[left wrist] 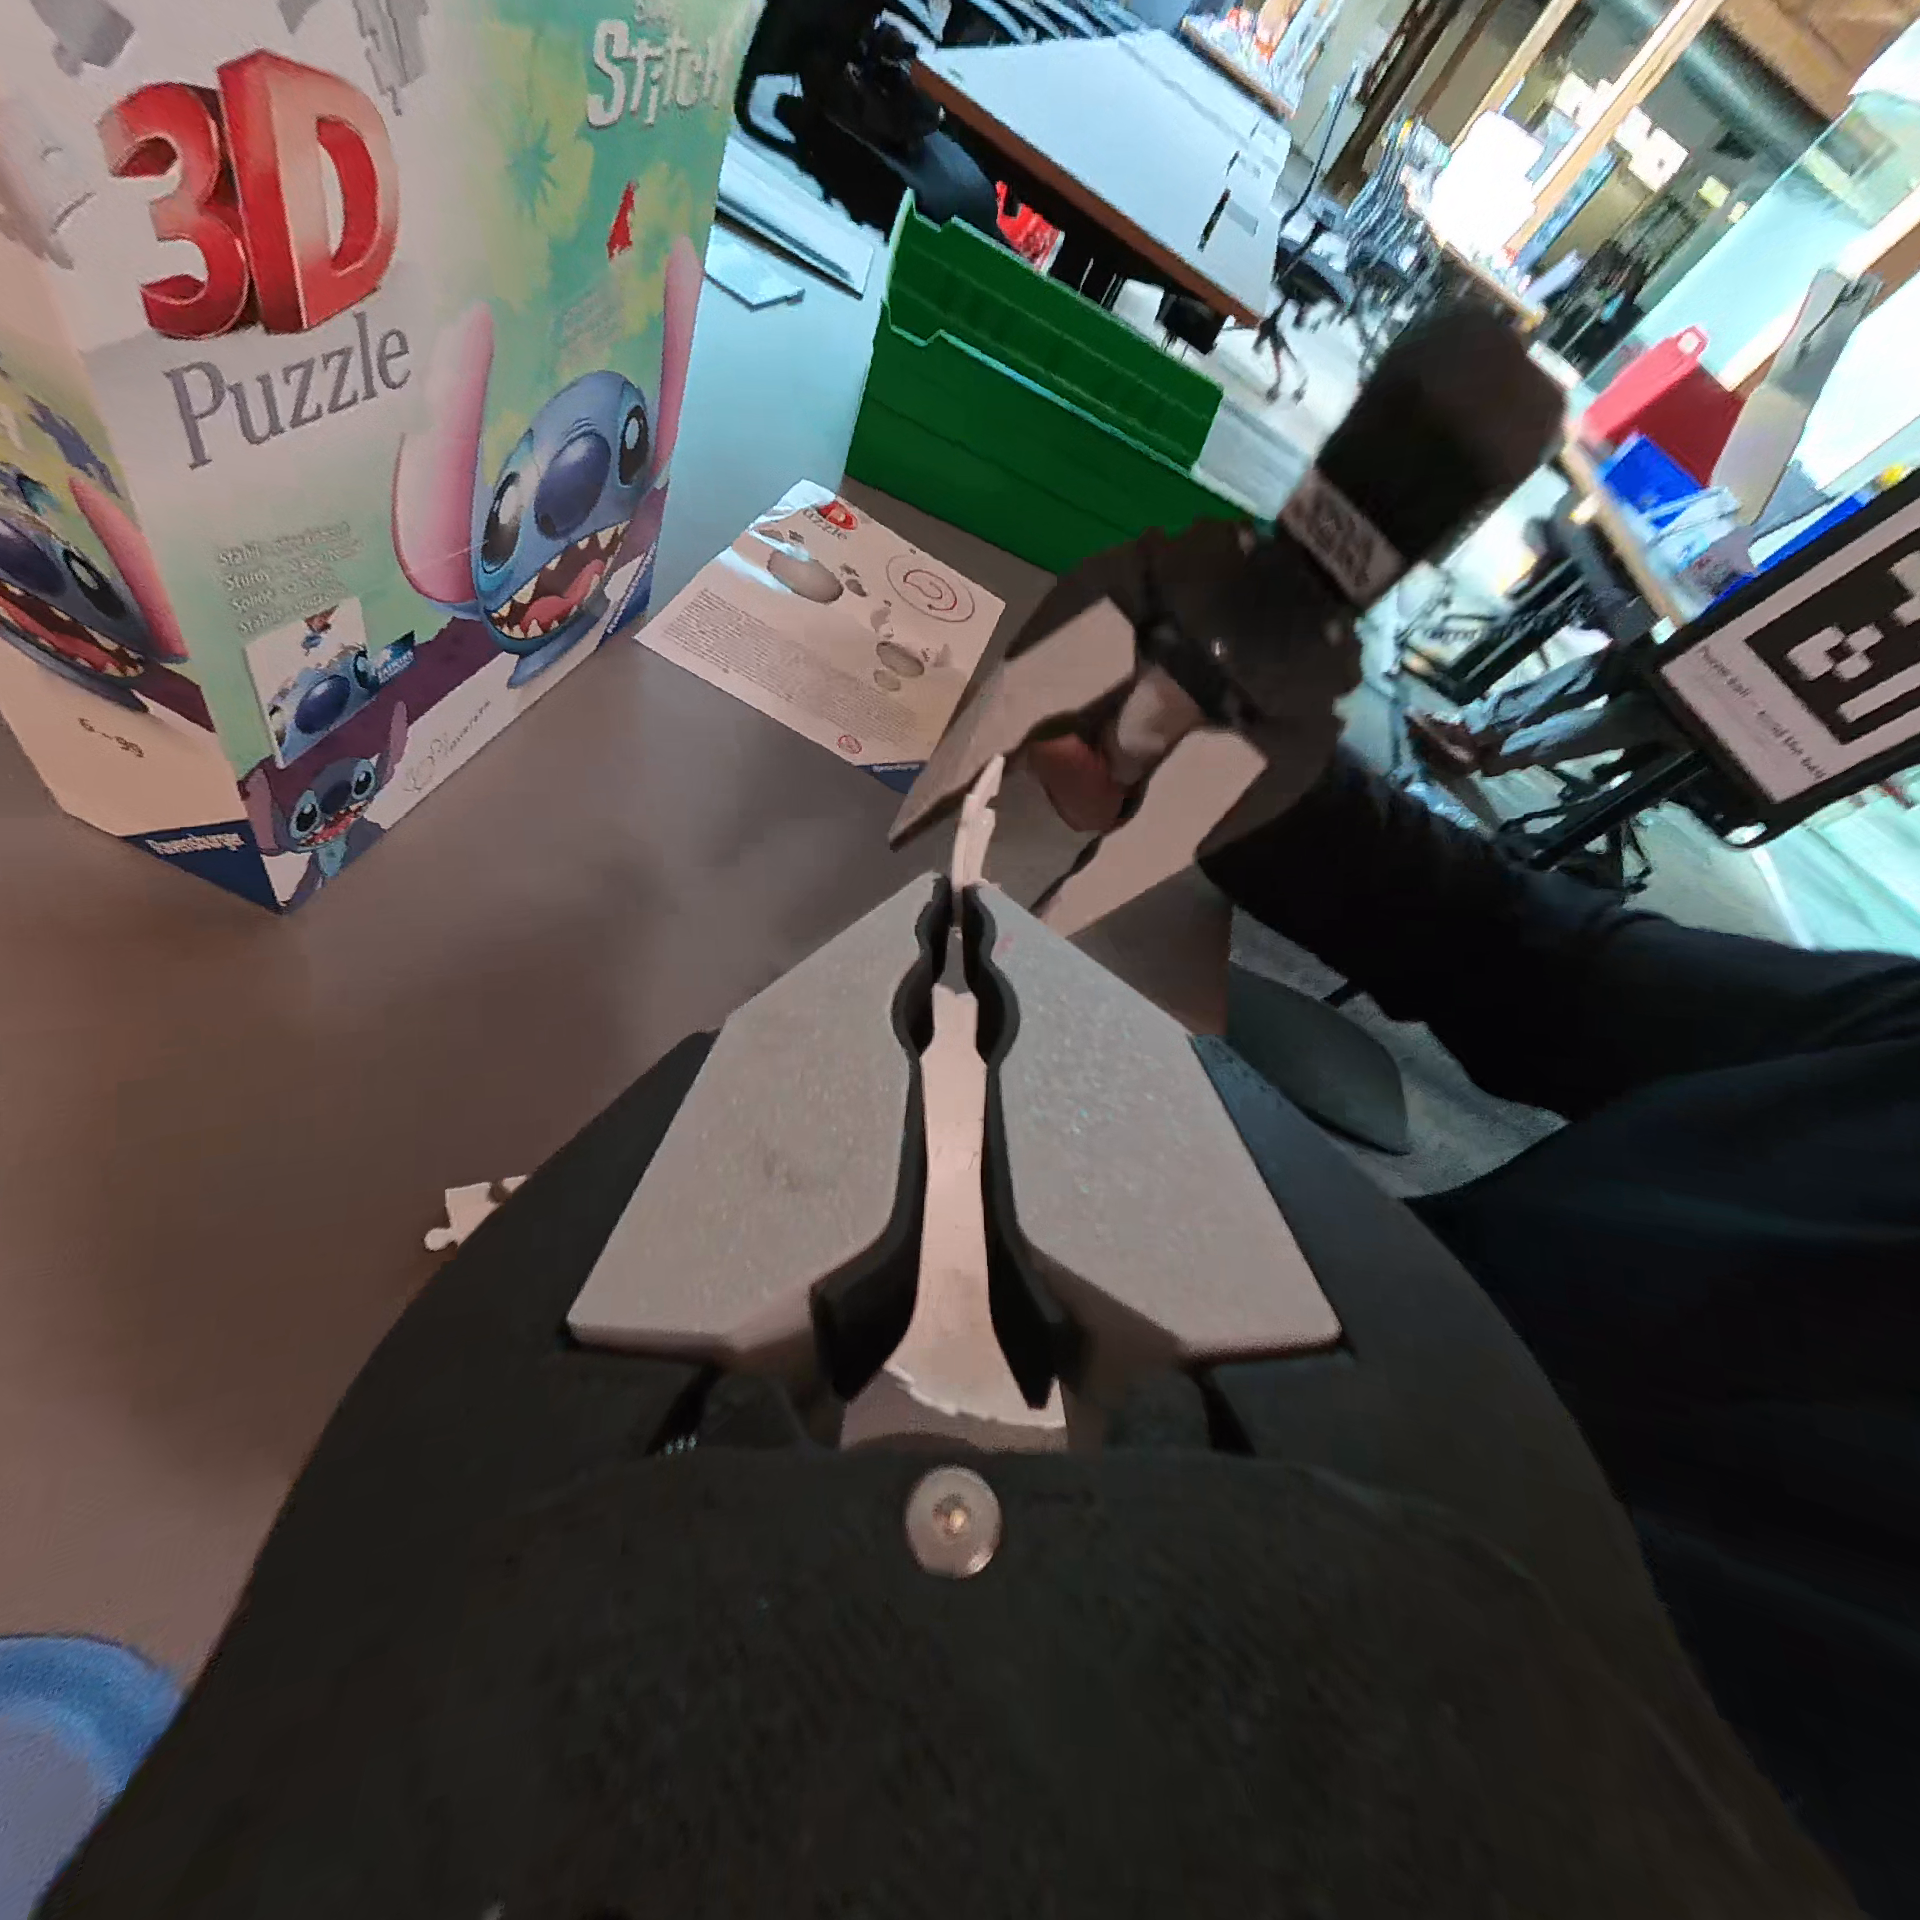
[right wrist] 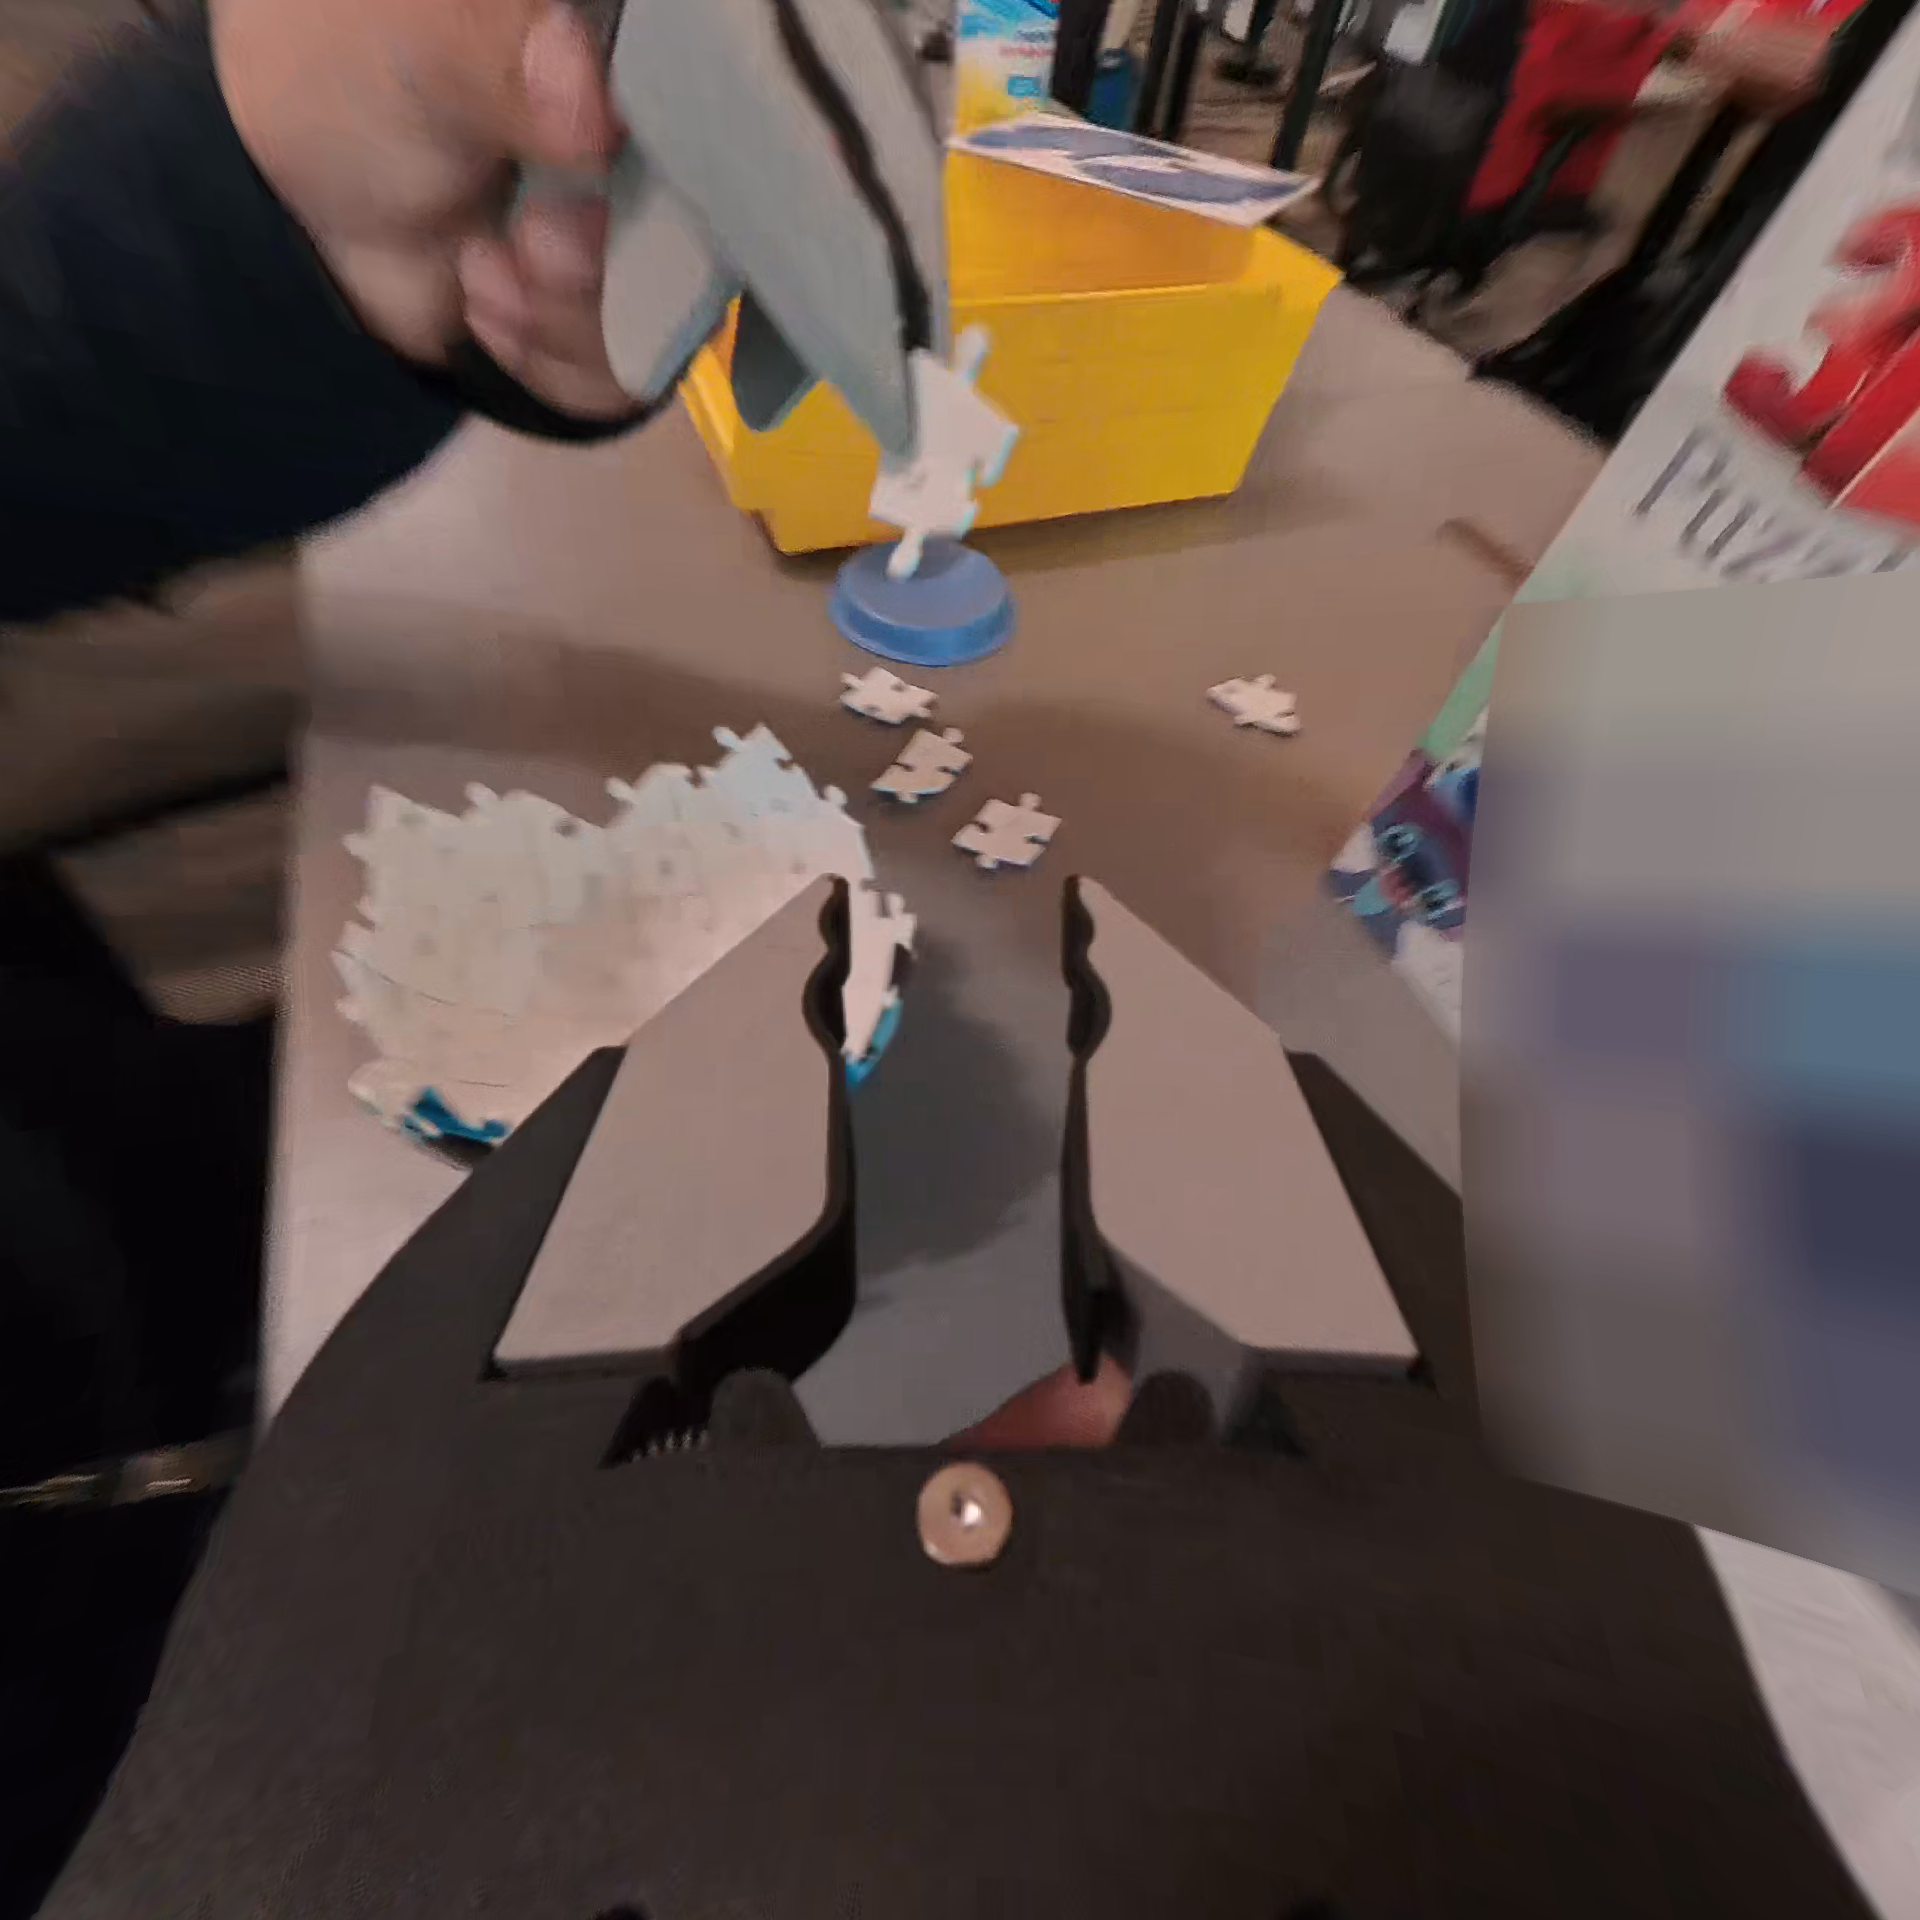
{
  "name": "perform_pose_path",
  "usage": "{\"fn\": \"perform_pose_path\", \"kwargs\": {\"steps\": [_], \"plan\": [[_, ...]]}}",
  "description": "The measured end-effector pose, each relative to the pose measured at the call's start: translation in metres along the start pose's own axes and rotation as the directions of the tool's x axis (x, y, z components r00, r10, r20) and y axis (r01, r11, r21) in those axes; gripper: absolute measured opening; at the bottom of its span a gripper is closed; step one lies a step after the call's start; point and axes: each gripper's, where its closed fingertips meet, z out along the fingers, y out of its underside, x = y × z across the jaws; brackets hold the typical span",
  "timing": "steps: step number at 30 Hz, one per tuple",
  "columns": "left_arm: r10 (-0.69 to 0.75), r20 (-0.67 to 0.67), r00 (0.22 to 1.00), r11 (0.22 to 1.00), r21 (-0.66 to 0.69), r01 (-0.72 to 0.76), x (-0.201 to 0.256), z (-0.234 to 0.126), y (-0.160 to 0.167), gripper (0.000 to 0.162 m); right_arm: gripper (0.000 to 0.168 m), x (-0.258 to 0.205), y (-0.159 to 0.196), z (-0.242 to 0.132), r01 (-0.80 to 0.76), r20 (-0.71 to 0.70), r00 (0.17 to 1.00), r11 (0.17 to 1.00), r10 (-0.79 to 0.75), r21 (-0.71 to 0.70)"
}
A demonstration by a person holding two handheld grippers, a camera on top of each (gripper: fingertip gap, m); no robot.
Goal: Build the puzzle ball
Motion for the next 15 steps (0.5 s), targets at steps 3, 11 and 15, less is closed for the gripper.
{"fn": "perform_pose_path", "kwargs": {"steps": [3, 11, 15], "plan": [[0.111, 0.013, 0.994, 0.992, -0.062, -0.110, 0.003, 0.008, 0.007, 0.000, 0.039, -0.005, -0.019, -0.005, -0.204, 0.181, 0.965, 0.977, 0.190, 0.065], [0.252, 0.037, 0.967, 0.954, -0.176, -0.242, 0.009, 0.022, 0.020, 0.000, 0.019, -0.003, -0.044, -0.003, -0.245, 0.291, 0.936, 0.960, 0.198, 0.134], [0.261, 0.052, 0.964, 0.949, -0.197, -0.247, 0.004, 0.023, 0.023, 0.000, 0.008, -0.003, -0.040, 0.005, -0.241, 0.304, 0.932, 0.963, 0.196, 0.119]]}}
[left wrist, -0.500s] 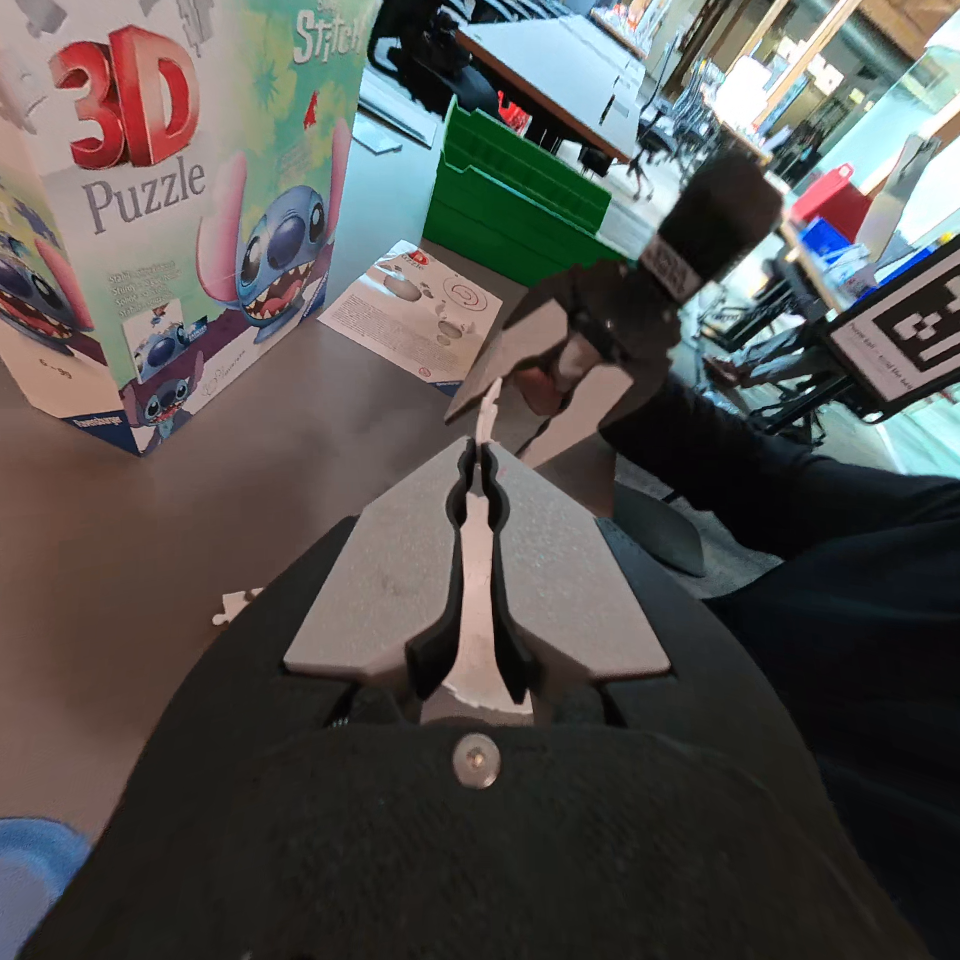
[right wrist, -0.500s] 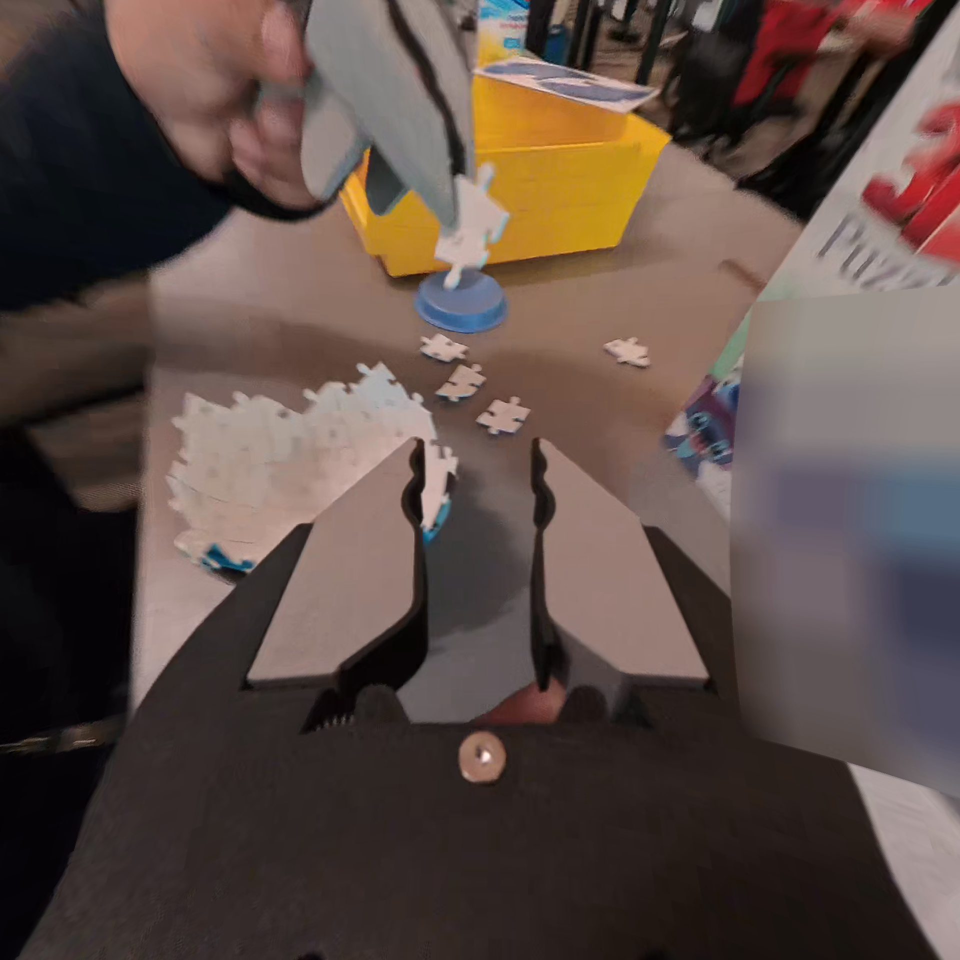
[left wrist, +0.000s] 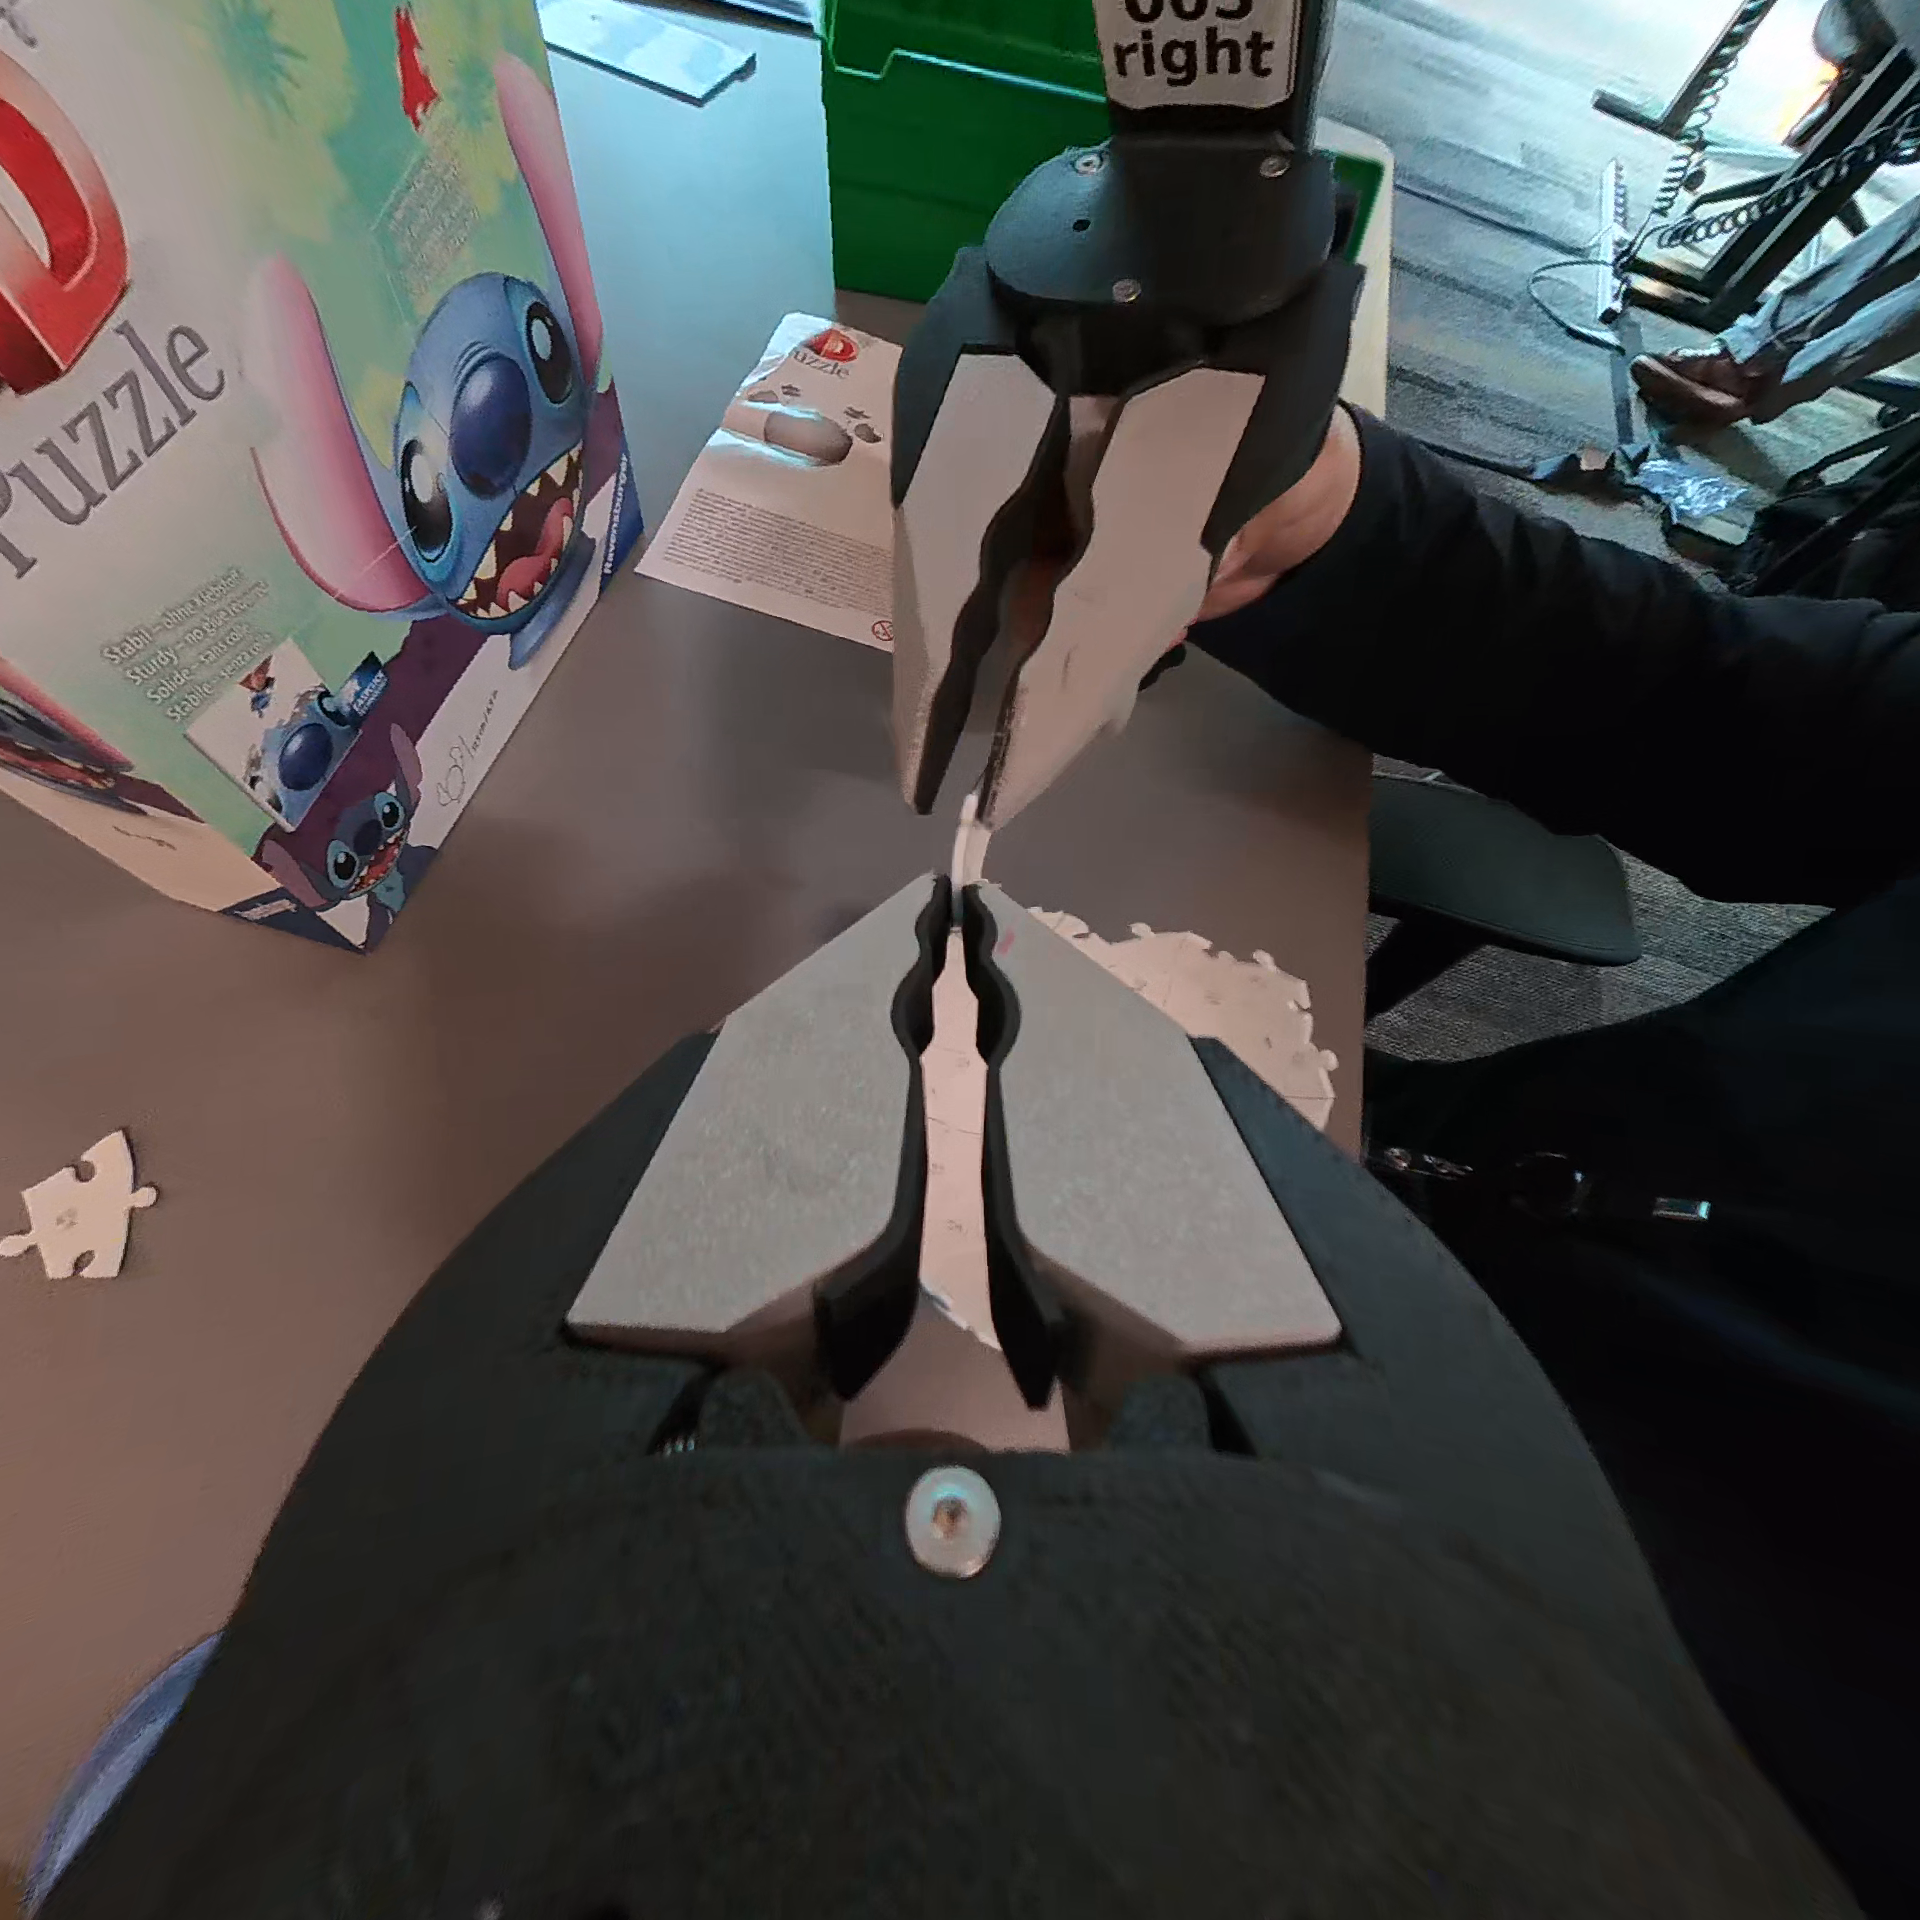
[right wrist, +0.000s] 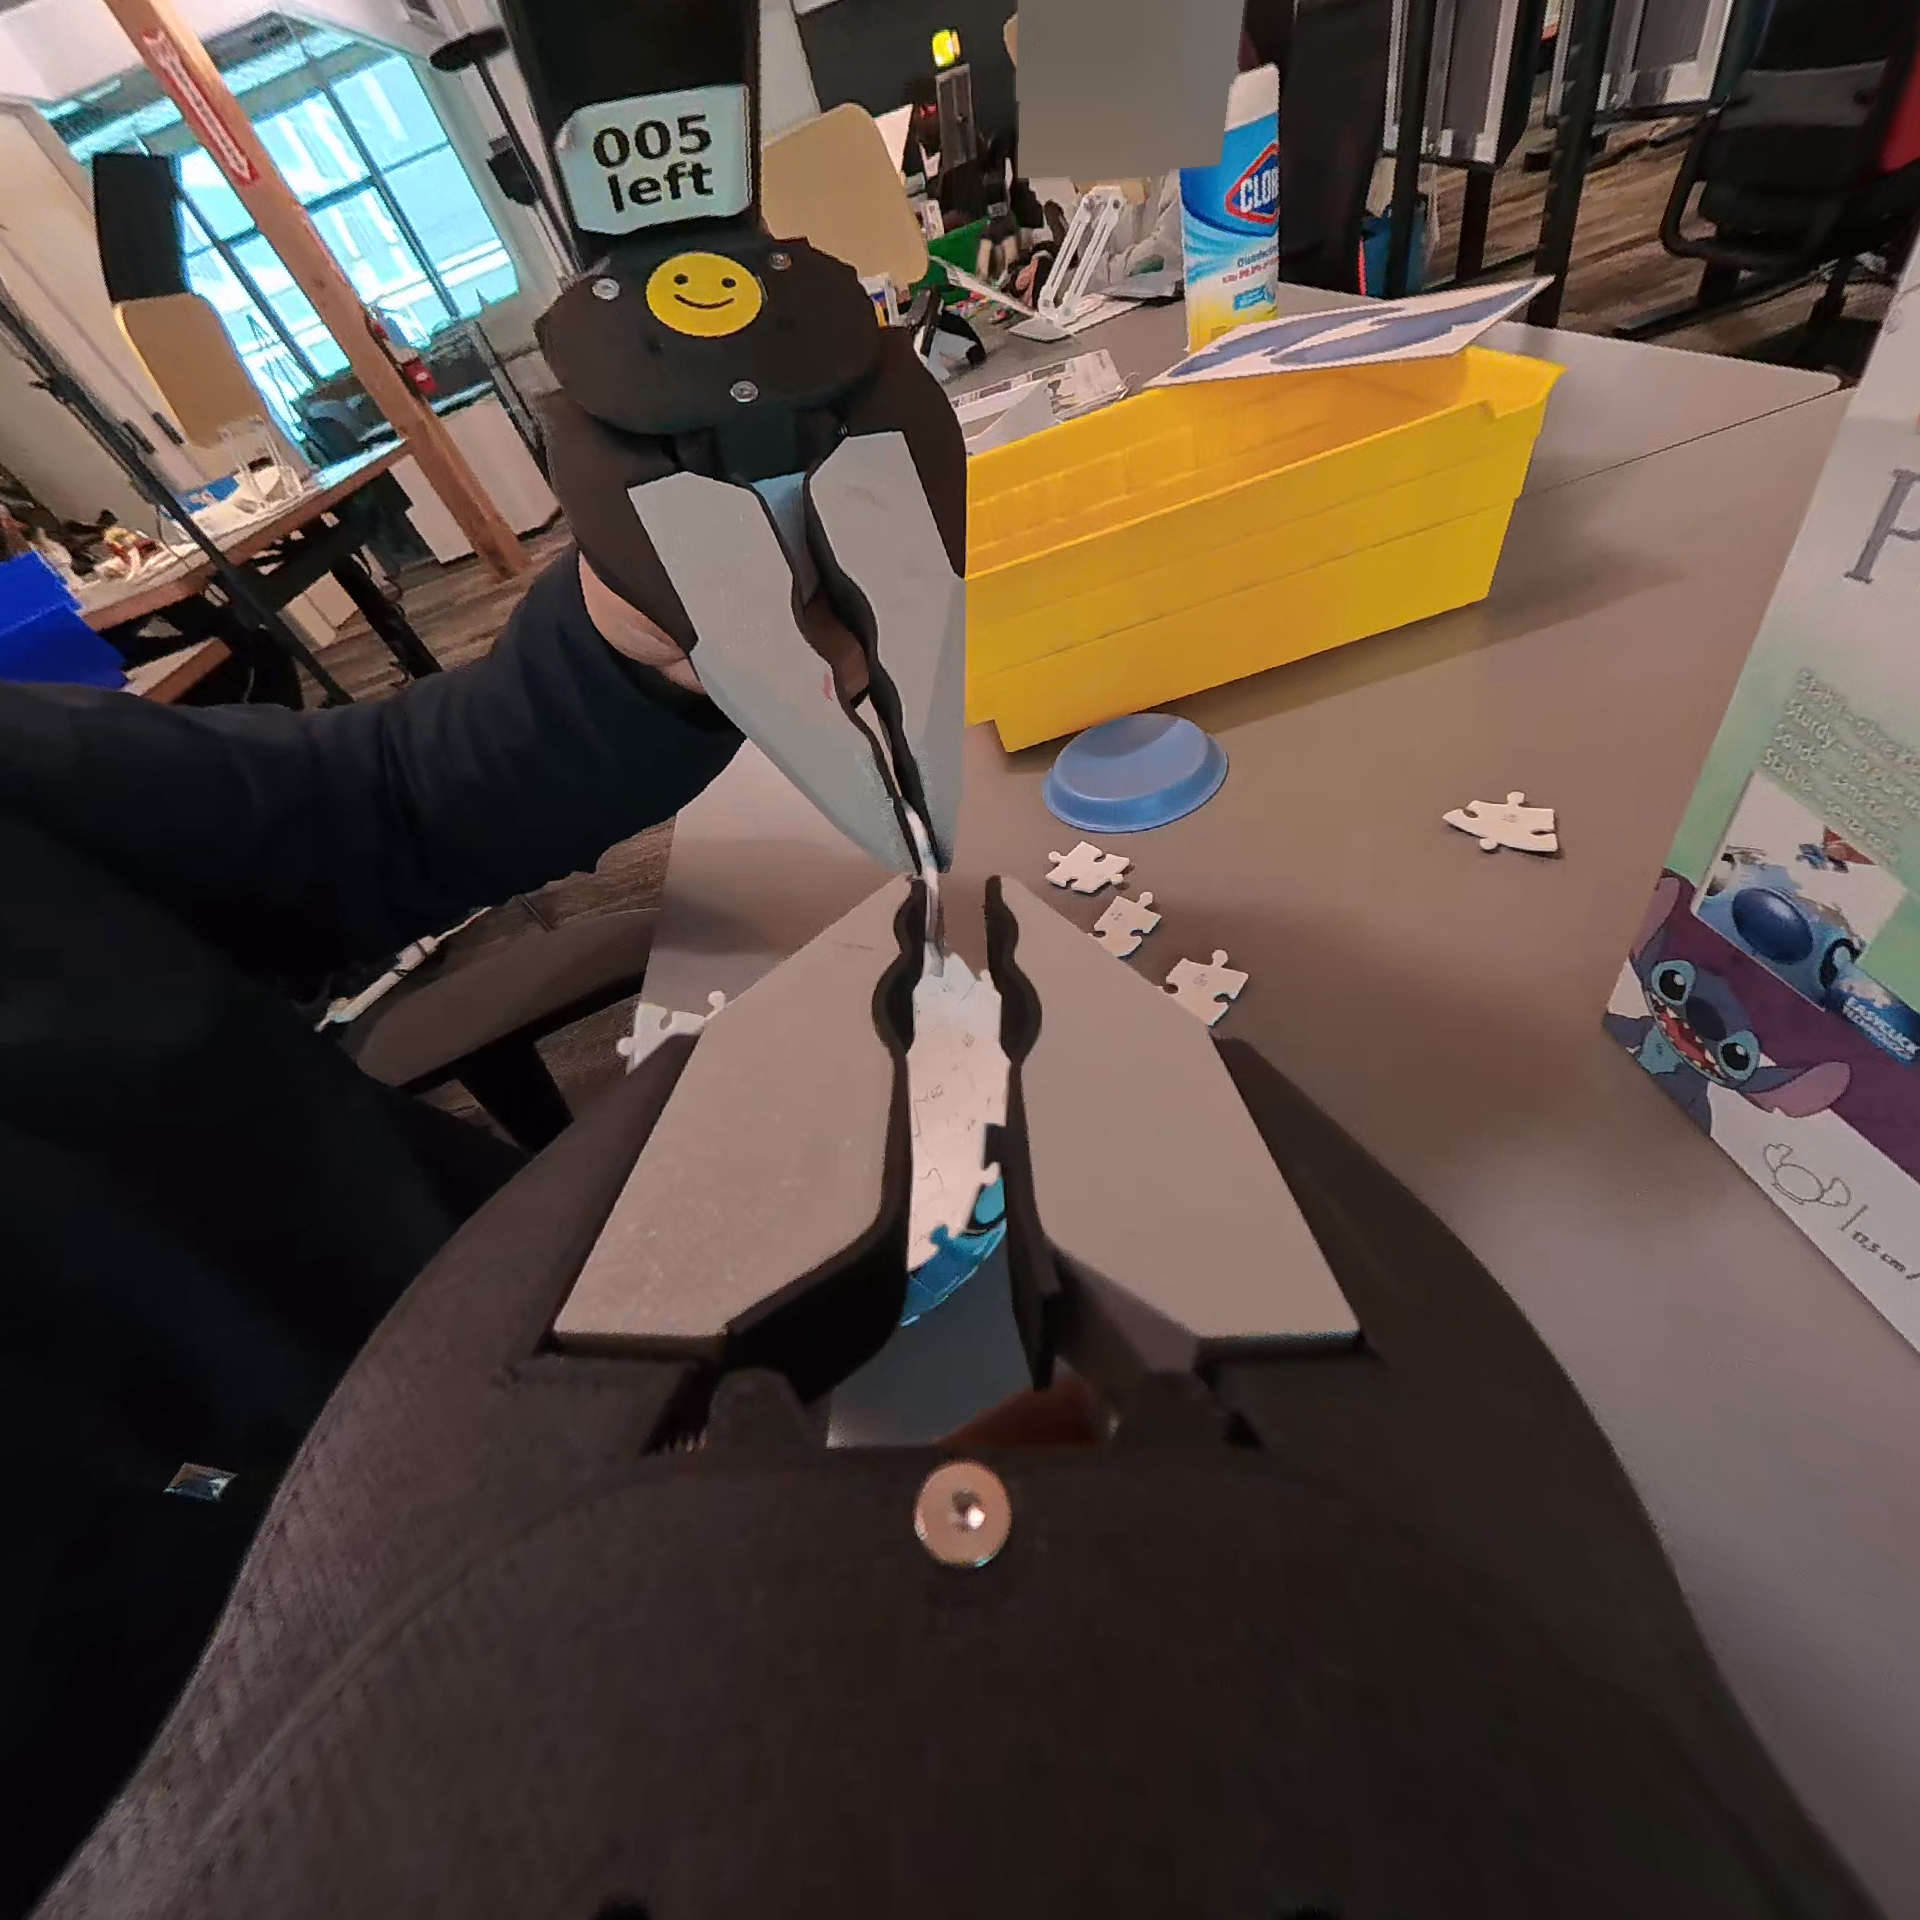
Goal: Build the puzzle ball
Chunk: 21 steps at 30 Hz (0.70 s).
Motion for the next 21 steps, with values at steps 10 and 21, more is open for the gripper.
{"fn": "perform_pose_path", "kwargs": {"steps": [10, 21], "plan": [[-0.021, 0.019, 1.000, 1.000, -0.018, 0.021, -0.007, 0.005, 0.003, 0.000, 0.000, 0.005, 0.009, 0.007, 0.010, 0.015, 1.000, 1.000, -0.010, -0.022], [-0.016, 0.175, 0.984, 0.989, -0.140, 0.041, -0.026, -0.018, 0.055, 0.006, 0.000, 0.028, 0.011, -0.006, -0.012, -0.062, 0.998, 0.998, 0.015, 0.056]]}}
